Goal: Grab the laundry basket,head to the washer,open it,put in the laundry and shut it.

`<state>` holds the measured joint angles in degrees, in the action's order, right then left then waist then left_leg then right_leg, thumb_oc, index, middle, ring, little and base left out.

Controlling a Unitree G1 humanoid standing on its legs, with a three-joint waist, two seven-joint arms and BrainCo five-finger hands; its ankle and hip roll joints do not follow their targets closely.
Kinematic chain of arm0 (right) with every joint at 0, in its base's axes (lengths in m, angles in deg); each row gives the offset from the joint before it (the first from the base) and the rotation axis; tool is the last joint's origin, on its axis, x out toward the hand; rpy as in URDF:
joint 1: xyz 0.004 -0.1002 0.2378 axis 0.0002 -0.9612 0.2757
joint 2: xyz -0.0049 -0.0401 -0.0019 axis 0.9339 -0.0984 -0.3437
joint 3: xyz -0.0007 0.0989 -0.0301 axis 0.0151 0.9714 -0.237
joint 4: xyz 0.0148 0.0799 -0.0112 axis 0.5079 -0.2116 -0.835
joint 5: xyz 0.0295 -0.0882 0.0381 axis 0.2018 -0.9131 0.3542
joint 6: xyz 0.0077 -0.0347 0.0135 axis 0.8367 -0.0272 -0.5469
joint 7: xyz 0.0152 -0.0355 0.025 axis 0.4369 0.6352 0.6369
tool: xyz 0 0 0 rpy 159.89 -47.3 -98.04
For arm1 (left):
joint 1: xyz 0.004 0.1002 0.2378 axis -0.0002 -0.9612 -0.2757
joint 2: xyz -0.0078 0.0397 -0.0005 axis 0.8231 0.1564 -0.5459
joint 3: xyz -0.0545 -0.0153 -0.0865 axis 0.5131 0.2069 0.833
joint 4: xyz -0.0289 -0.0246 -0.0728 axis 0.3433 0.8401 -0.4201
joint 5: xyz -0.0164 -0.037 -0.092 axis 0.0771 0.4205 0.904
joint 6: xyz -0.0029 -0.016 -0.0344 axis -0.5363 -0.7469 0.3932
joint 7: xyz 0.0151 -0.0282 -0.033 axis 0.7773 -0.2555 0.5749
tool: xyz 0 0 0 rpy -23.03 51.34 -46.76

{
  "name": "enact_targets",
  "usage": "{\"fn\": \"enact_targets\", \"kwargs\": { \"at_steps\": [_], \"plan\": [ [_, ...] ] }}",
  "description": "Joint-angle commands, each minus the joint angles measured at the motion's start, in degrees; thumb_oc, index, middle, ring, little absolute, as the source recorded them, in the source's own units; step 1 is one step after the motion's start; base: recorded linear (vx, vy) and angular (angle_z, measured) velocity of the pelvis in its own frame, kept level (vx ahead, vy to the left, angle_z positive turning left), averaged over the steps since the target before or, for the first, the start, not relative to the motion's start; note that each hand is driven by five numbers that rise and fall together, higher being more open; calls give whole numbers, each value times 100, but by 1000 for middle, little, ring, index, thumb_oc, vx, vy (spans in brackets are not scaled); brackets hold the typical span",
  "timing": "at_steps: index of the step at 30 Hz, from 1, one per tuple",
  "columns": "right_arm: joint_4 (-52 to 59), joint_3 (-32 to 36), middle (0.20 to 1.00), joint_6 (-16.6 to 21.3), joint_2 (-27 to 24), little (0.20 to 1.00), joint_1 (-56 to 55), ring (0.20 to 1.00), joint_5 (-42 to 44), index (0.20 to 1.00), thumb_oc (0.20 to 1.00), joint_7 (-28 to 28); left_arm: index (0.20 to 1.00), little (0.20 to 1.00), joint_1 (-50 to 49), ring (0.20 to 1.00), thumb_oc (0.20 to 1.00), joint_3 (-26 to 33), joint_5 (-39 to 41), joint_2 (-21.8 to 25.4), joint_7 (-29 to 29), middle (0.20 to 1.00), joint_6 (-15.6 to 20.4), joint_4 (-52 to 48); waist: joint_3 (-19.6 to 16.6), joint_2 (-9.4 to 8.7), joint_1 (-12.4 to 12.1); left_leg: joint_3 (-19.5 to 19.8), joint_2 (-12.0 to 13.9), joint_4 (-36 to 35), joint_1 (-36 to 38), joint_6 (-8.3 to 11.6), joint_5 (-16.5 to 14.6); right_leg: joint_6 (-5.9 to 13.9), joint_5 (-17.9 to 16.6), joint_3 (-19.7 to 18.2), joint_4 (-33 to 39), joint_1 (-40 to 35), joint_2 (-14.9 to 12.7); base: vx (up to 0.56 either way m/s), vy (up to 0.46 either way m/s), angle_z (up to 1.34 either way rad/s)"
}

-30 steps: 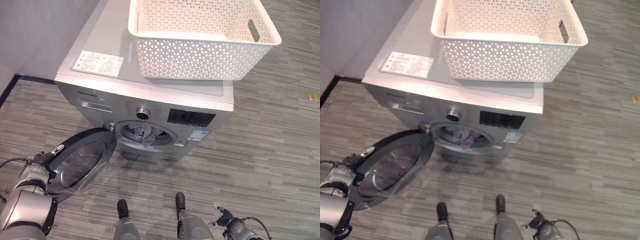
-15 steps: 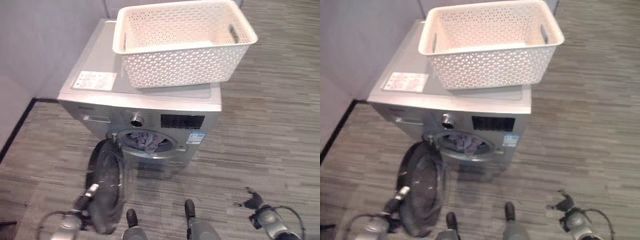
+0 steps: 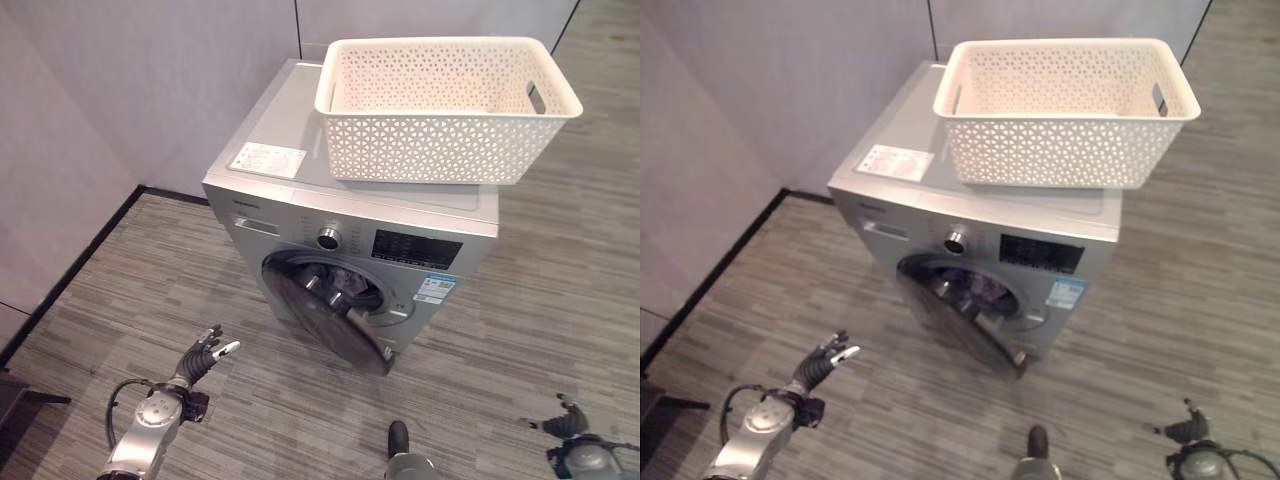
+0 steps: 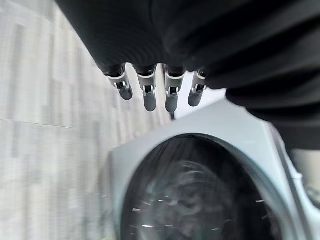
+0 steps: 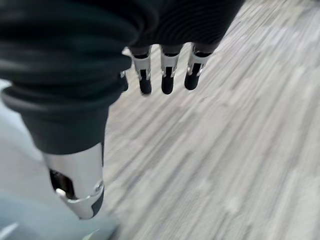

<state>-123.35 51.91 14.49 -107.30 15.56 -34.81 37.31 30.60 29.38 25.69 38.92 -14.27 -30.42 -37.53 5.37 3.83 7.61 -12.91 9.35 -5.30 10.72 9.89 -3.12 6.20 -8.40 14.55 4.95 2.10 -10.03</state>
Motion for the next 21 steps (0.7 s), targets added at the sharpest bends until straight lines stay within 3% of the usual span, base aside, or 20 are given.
{"fn": "enact_targets", "kwargs": {
  "at_steps": [1,3,8,10,17,21],
  "plan": [
    [-164,-196,1000,75,30,1000,186,1000,303,1000,1000,27,1000,1000,1331,1000,1000,-909,-1059,-455,-191,1000,294,878,-128,65,303,-123,132,30,-97,-350,-18,218,390,-431,-33,444,225,-122,56,26],
    [-235,-385,1000,20,86,1000,276,1000,272,1000,1000,-88,1000,1000,2103,1000,1000,-1774,-1887,-606,-474,1000,281,1071,-100,48,442,-183,37,30,-111,-389,-156,309,275,-480,-41,529,172,-68,45,19],
    [-296,-928,1000,34,288,1000,271,1000,163,1000,1000,-536,1000,1000,2552,1000,1000,-2129,-2340,-460,-540,1000,242,475,15,19,363,-195,-117,30,-107,-486,-313,396,137,-566,-35,697,114,-55,17,-31],
    [-500,-1678,1000,30,584,1000,477,1000,16,1000,1000,-973,1000,1000,2301,1000,1000,-1997,-2360,-422,-543,1000,285,266,55,-52,154,-170,-139,30,-104,-503,-300,396,98,-507,-28,748,63,-40,-74,-40],
    [-947,-2761,1000,15,1085,1000,1658,1000,299,1000,1000,-1474,1000,1000,1327,1000,1000,-1540,-1752,-403,-510,1000,312,-80,184,-24,-330,32,-68,30,-303,-488,-123,358,74,-308,-10,800,-12,-34,-43,-1],
    [-2006,-3035,1000,-42,1594,1000,2930,1000,553,1000,1000,-1513,1000,1000,461,1000,1000,-1553,-1391,-230,-730,1000,311,-298,338,171,-825,205,-37,34,-564,-456,41,349,65,-21,-1,799,-143,-65,-9,45]
  ]
}}
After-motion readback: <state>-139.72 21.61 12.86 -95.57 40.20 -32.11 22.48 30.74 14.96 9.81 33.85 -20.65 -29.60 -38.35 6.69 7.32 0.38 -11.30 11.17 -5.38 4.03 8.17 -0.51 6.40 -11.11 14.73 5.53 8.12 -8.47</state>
